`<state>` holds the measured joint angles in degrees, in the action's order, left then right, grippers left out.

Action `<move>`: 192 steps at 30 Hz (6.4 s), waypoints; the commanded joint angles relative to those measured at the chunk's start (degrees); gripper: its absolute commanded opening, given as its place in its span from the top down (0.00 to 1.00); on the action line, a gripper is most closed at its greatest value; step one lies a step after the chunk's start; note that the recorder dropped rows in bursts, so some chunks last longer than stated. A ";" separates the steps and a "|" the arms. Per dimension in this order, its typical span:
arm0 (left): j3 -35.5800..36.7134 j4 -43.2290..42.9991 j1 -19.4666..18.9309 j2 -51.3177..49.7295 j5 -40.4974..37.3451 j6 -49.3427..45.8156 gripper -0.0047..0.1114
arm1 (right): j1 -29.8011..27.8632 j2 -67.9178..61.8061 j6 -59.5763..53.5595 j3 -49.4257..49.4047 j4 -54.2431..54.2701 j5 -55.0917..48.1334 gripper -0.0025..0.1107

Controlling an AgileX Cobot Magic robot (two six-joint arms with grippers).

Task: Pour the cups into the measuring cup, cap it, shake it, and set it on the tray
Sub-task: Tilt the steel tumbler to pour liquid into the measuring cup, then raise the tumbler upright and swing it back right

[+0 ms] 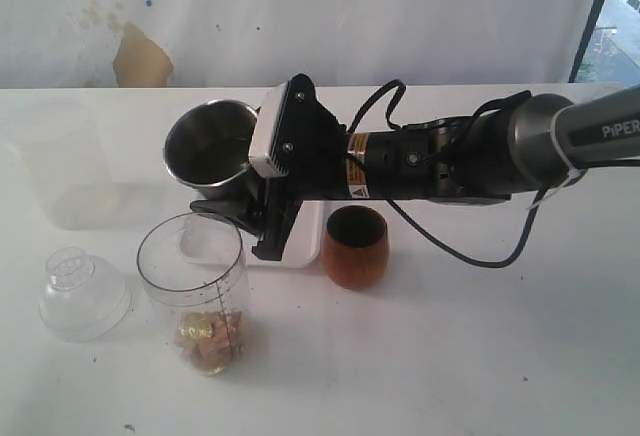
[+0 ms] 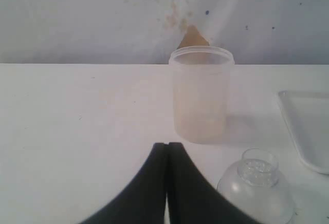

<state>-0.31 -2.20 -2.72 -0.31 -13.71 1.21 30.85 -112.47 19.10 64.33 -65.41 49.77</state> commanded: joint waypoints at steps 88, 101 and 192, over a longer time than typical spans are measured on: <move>0.31 -0.41 0.15 0.31 0.39 0.03 0.96 | 2.64 8.62 -34.44 1.90 -3.80 -14.32 0.98; 0.31 -0.41 0.15 0.31 0.39 0.03 0.96 | 3.41 9.06 -36.90 1.90 -3.80 -16.11 0.98; 0.31 -0.41 0.15 0.31 0.39 0.03 0.96 | -22.37 6.03 4.15 0.03 15.89 4.91 0.98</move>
<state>-0.31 -2.20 -2.72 -0.31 -13.71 1.21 11.43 -105.39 22.41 65.31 -54.93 53.77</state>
